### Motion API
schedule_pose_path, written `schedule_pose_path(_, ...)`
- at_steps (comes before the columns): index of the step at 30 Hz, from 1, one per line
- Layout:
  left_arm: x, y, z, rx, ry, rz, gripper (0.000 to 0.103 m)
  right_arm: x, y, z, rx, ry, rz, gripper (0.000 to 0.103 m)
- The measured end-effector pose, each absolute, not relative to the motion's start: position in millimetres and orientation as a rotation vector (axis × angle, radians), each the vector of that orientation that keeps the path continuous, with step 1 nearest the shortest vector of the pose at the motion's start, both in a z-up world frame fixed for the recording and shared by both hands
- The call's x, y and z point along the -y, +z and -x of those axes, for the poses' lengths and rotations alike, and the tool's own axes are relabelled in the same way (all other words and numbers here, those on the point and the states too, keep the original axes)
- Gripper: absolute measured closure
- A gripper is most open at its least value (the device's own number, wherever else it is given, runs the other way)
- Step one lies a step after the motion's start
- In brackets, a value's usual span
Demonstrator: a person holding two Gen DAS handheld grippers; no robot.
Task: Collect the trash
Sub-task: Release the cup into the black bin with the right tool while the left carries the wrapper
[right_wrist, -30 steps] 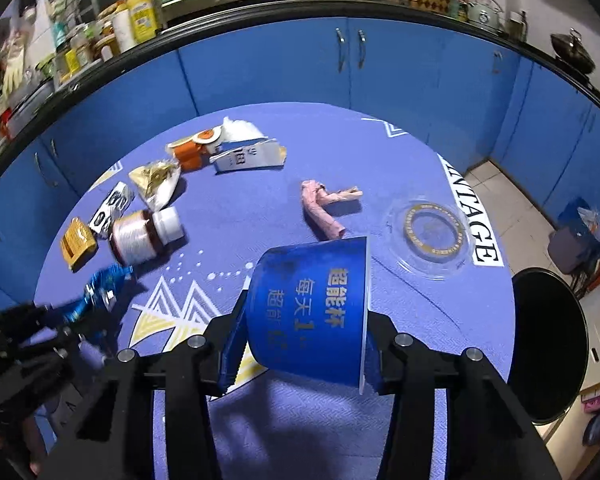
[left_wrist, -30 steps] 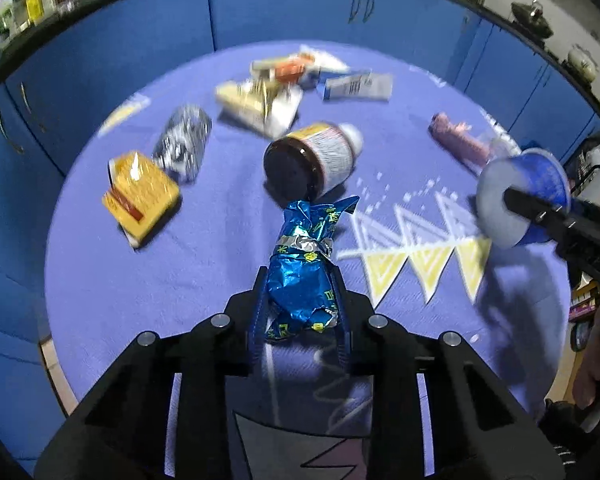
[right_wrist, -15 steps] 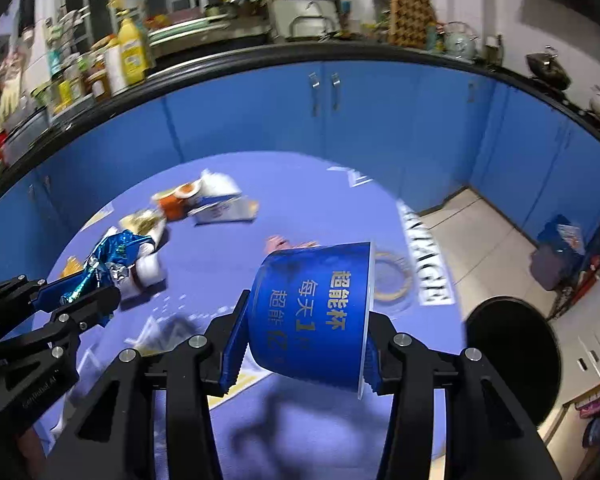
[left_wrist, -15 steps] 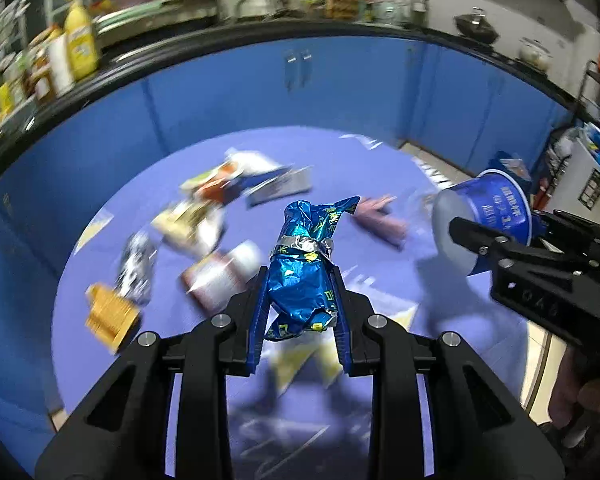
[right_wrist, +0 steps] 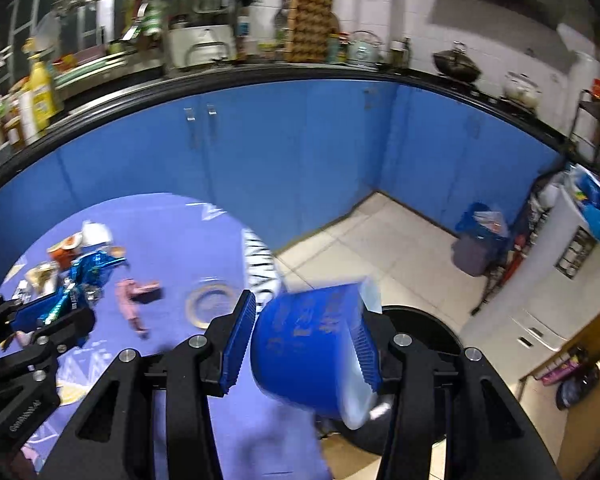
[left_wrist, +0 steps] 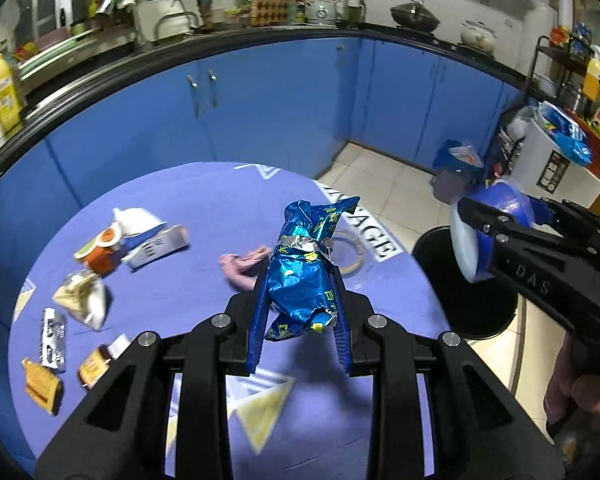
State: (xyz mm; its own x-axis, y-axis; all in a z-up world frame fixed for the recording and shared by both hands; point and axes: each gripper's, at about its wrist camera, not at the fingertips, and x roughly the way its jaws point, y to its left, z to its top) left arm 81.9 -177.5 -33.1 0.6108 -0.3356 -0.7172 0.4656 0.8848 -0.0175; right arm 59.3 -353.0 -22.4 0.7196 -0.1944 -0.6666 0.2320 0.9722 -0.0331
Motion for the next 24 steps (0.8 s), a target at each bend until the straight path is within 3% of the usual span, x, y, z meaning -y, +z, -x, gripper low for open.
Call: schedule_pose_path(24,296,-38,-79,-0.82,-0.666,-0.279,0.073,461,-37,-25,-0.717,-0.444,-0.179,0.058)
